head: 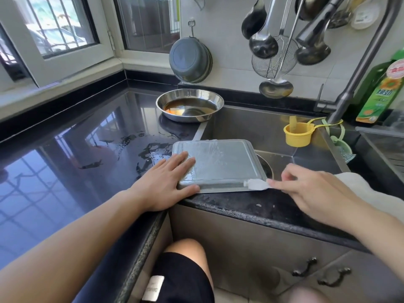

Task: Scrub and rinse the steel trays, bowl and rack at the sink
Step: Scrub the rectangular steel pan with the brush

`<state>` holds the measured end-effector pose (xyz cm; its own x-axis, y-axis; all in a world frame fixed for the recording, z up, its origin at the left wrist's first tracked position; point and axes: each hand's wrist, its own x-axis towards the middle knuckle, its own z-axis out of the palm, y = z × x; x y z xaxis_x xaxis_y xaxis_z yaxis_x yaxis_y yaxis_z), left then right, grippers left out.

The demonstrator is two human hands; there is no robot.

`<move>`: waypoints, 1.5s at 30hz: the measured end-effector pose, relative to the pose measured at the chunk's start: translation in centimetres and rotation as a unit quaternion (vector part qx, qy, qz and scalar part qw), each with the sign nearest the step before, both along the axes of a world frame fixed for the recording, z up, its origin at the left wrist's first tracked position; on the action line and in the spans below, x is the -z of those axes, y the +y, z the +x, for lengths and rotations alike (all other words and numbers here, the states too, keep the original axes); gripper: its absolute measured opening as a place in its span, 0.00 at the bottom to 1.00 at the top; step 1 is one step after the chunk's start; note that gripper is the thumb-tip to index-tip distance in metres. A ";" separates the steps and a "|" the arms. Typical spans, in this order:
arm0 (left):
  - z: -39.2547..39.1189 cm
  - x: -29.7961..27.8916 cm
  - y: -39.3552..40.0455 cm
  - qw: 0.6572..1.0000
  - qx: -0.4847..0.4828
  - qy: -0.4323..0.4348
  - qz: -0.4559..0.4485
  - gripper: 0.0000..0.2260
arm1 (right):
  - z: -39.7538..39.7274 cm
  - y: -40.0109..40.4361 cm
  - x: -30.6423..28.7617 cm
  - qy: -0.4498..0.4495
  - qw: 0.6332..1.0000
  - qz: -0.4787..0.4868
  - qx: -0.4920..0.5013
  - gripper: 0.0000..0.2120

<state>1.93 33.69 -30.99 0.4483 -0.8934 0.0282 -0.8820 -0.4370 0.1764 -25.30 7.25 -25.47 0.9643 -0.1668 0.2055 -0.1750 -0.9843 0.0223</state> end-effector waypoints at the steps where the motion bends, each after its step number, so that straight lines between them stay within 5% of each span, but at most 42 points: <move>1: 0.0 0.0 0.0 1.000 0.001 0.002 0.001 0.40 | -0.1 -0.4 -0.1 -0.005 1.000 0.007 -0.002 0.20; 11: 0.1 0.2 -0.1 1.000 0.001 -0.003 0.003 0.42 | 5.0 2.7 0.0 0.063 0.997 0.026 -0.045 0.20; 17: 0.1 0.5 -0.1 1.000 -0.003 -0.014 0.009 0.41 | 3.7 -0.3 -1.3 0.135 0.990 0.033 0.011 0.18; 22: 0.0 0.4 -0.1 1.000 0.001 -0.011 0.007 0.41 | 7.3 3.2 -1.8 0.156 0.986 0.007 -0.052 0.19; 27: 0.1 0.3 0.0 1.000 0.004 -0.007 0.013 0.42 | 12.3 0.0 -3.4 0.194 0.981 -0.019 0.018 0.19; 31: 0.0 0.4 -0.1 1.000 0.002 -0.011 0.004 0.42 | 9.6 1.1 -3.5 0.218 0.973 0.041 -0.055 0.17; 34: 0.0 0.4 -0.1 1.000 0.002 -0.010 -0.005 0.41 | 8.3 1.1 -3.2 0.213 0.975 0.031 -0.062 0.17; 38: -0.1 0.4 -0.1 1.000 0.002 -0.012 -0.006 0.41 | 10.1 -0.3 -3.1 0.164 0.985 0.032 0.045 0.18; 43: -0.1 0.4 -0.1 1.000 -0.005 -0.012 -0.010 0.41 | 6.8 3.5 -2.1 0.174 0.984 0.036 -0.014 0.18; 45: -0.2 0.4 -0.1 1.000 -0.007 -0.012 -0.013 0.41 | 6.1 2.0 -2.3 0.162 0.985 0.018 0.061 0.19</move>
